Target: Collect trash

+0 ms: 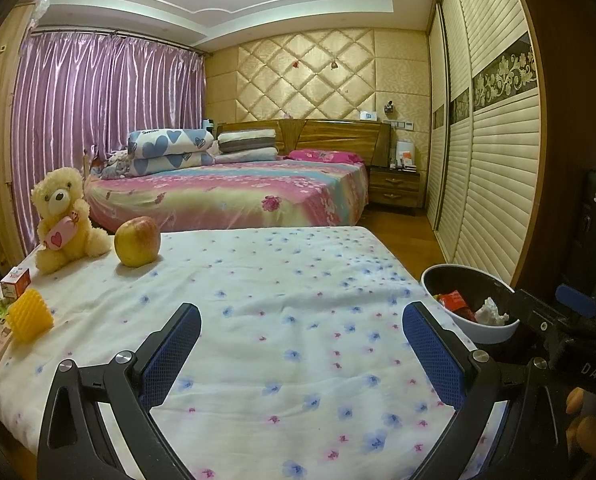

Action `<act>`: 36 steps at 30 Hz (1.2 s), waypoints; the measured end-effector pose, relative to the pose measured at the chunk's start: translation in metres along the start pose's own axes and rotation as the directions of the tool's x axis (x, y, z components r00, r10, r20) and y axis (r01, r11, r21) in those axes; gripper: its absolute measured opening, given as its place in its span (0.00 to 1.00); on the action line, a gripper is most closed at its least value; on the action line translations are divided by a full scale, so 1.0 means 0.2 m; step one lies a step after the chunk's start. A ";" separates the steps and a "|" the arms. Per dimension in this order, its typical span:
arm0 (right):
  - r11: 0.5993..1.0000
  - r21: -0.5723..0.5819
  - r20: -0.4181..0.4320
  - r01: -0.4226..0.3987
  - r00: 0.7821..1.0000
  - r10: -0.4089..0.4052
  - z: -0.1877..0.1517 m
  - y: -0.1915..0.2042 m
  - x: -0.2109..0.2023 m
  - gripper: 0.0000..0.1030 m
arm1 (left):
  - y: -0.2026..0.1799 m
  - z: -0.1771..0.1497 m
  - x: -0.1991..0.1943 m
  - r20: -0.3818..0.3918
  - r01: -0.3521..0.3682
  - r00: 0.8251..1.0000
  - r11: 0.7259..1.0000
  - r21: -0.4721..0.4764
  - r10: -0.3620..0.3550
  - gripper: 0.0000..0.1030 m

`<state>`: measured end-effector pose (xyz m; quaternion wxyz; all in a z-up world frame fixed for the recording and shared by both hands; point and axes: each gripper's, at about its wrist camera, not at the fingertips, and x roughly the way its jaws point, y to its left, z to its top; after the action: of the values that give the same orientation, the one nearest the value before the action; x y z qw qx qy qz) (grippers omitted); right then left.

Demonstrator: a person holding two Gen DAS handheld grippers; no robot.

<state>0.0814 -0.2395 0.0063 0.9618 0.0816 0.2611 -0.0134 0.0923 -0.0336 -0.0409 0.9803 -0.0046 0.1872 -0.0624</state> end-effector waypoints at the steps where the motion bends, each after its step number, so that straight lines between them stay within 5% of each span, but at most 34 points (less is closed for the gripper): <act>1: 1.000 0.000 -0.001 0.002 1.000 -0.002 0.00 0.00 0.00 1.00 | 0.00 0.00 0.00 0.000 0.000 1.000 1.000 0.000 0.000 0.99; 36: 1.000 -0.002 0.001 -0.001 1.000 0.001 0.00 0.01 -0.01 1.00 | 0.01 -0.01 0.01 -0.014 0.010 1.000 1.000 -0.002 -0.011 0.99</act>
<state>0.0806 -0.2379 0.0074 0.9619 0.0810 0.2608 -0.0126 0.0931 -0.0321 -0.0427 0.9787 -0.0063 0.1939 -0.0674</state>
